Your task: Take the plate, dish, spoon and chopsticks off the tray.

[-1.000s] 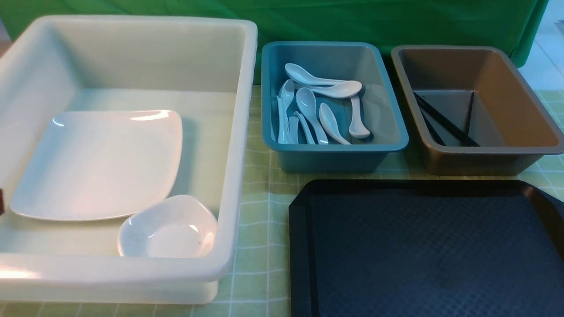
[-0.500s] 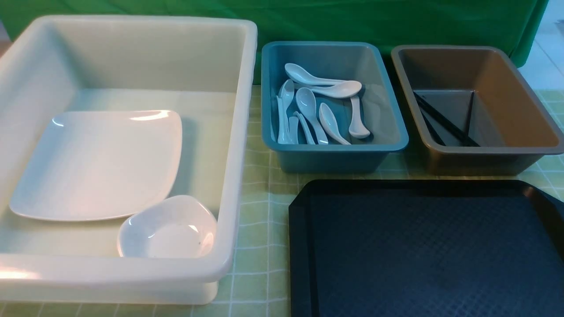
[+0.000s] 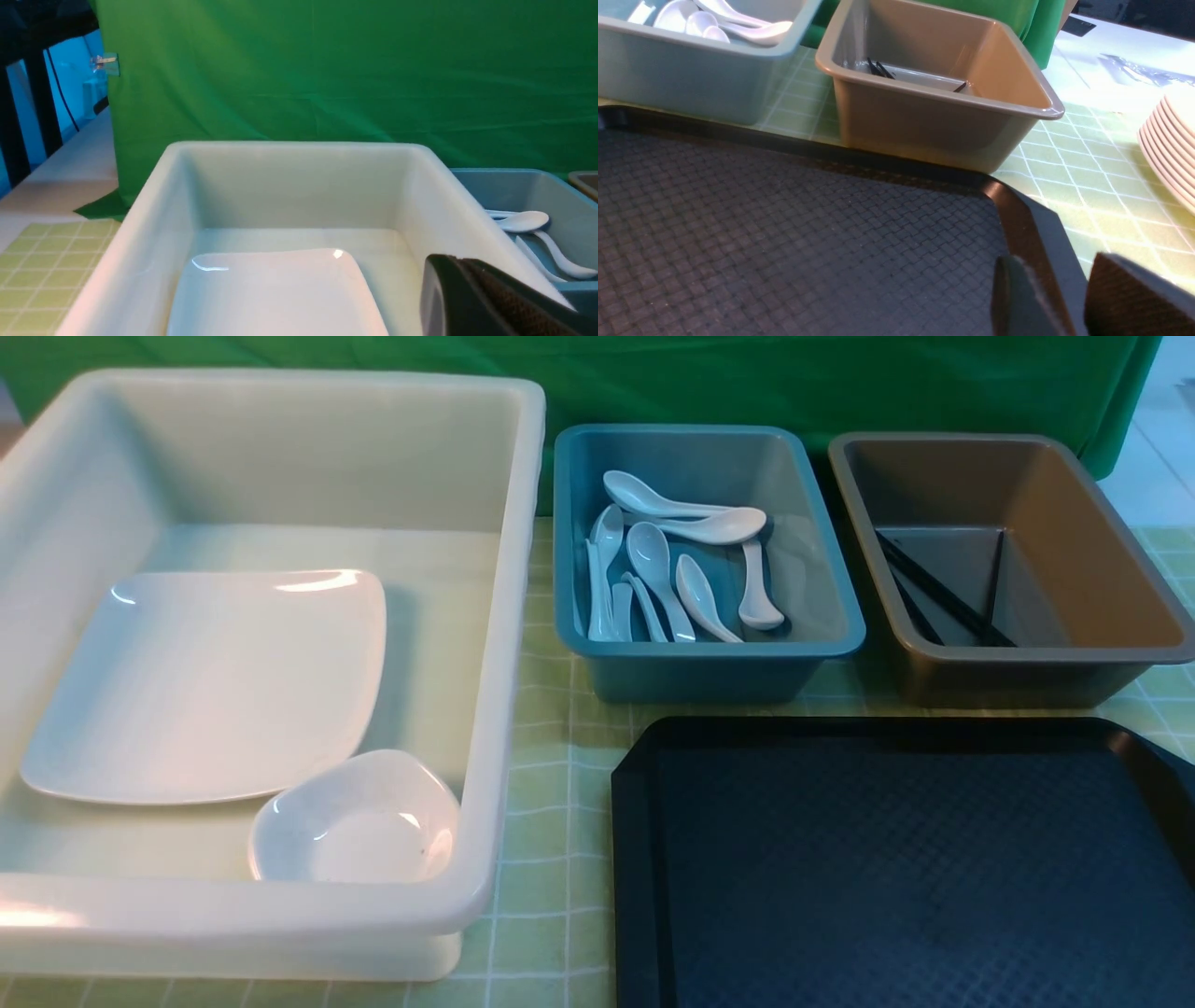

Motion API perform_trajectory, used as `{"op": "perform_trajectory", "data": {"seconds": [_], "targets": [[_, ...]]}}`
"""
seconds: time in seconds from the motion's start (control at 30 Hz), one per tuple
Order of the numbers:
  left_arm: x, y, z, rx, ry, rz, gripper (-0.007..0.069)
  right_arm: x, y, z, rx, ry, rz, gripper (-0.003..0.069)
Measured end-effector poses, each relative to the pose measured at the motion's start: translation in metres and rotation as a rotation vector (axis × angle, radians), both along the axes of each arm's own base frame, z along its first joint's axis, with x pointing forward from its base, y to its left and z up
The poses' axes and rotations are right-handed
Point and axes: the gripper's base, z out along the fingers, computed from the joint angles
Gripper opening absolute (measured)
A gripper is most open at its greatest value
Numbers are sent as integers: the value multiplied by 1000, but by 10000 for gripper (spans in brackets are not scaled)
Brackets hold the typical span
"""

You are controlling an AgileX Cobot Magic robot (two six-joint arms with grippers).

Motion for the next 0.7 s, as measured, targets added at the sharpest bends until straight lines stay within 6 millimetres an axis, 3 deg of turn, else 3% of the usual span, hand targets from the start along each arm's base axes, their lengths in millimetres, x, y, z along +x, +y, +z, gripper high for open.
{"op": "perform_trajectory", "data": {"seconds": [0.17, 0.2, 0.23, 0.37, 0.47, 0.7], "targets": [[5, 1, -62, -10, 53, 6, -8, 0, 0, 0, 0, 0, 0, 235], [4, 1, -64, -10, 50, 7, -8, 0, 0, 0, 0, 0, 0, 235], [5, 1, -82, -10, 64, 8, -8, 0, 0, 0, 0, 0, 0, 236], [10, 1, -117, -12, 105, 13, -8, 0, 0, 0, 0, 0, 0, 238], [12, 1, -133, -15, 147, 14, -8, 0, 0, 0, 0, 0, 0, 238], [12, 1, -135, -40, 160, 15, -8, 0, 0, 0, 0, 0, 0, 238]]}}
